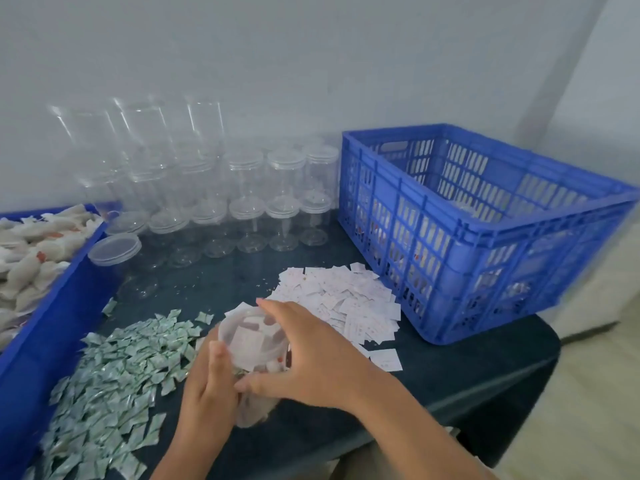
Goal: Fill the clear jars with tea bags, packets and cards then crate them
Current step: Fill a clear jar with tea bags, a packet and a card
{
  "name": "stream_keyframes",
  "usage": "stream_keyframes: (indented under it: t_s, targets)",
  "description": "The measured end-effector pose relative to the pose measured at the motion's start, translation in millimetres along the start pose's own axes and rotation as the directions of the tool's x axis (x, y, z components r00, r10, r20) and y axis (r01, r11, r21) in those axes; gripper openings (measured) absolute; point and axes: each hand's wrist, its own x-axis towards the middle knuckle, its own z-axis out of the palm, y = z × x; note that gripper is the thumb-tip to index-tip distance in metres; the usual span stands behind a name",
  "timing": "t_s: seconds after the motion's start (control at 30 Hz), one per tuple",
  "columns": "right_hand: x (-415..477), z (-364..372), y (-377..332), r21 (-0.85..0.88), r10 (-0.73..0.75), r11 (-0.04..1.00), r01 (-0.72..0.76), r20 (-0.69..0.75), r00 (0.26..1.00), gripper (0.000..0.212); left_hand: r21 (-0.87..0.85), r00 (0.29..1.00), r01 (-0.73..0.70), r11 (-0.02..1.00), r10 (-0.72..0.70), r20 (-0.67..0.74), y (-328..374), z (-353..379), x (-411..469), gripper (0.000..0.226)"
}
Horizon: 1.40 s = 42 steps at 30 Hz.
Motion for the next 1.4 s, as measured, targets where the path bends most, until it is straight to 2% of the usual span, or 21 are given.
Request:
stream_keyframes:
  t_s: [0.17,0.27,0.4,0.53,0.6,0.7,0.73,0.8,0.9,1.0,1.1,1.2,1.3,1.4]
  targets:
    - [-4,-106,-29,-0.127,-0.055,0.991,0.033,-0.176,0.983,0.089,-0.043,0.964,-0.198,0.979,0.203,0.172,89,45,46,0.051]
    - [0,-170,-33,-0.179,-0.069,0.984,0.011,-0.325,0.943,0.091,-0.125,0.918,-0.309,0.943,0.330,0.219,135,82,89,0.061]
    - [19,-247,-14,-0.292,-0.051,0.951,-0.104,-0.478,0.877,0.089,-0.068,0.944,-0.257,0.964,0.265,0.194,168,144,150,0.080]
    - [49,-319,14,-0.341,0.060,0.894,-0.289,-0.549,0.834,0.108,0.102,0.946,-0.246,0.964,0.216,0.242,172,199,182,0.077]
    - [69,-346,31,-0.315,0.174,0.869,-0.382,-0.528,0.832,0.104,0.169,0.893,-0.345,0.923,0.268,0.362,163,219,180,0.054]
    - [105,-375,65,-0.353,0.328,0.780,-0.516,-0.472,0.819,0.088,0.145,0.741,-0.558,0.817,0.412,0.530,142,248,171,0.030]
    - [118,-382,79,-0.385,0.361,0.739,-0.553,-0.467,0.808,0.084,0.128,0.693,-0.614,0.778,0.455,0.559,137,256,171,0.030]
    - [142,-389,106,-0.437,0.420,0.662,-0.609,-0.456,0.784,0.081,0.158,0.639,-0.679,0.717,0.471,0.608,130,267,180,0.046]
    - [171,-392,142,-0.510,0.465,0.557,-0.656,-0.463,0.755,0.084,0.151,0.625,-0.696,0.702,0.489,0.608,124,272,195,0.043]
    - [196,-393,175,-0.578,0.456,0.487,-0.654,-0.471,0.755,0.089,0.047,0.635,-0.697,0.716,0.584,0.505,120,275,196,0.036]
    - [213,-386,209,-0.612,0.438,0.447,-0.652,-0.486,0.756,0.103,0.025,0.630,-0.713,0.701,0.624,0.463,113,280,195,0.036]
    - [215,-374,236,-0.543,0.478,0.440,-0.715,-0.533,0.698,0.112,0.028,0.636,-0.714,0.699,0.632,0.443,112,283,195,0.037]
    - [211,-364,257,-0.489,0.609,0.396,-0.777,-0.493,0.621,0.096,0.049,0.641,-0.718,0.695,0.631,0.436,109,285,196,0.039]
    - [203,-351,284,-0.398,0.796,0.406,-0.823,-0.289,0.532,0.060,0.044,0.646,-0.709,0.704,0.622,0.442,105,288,196,0.039]
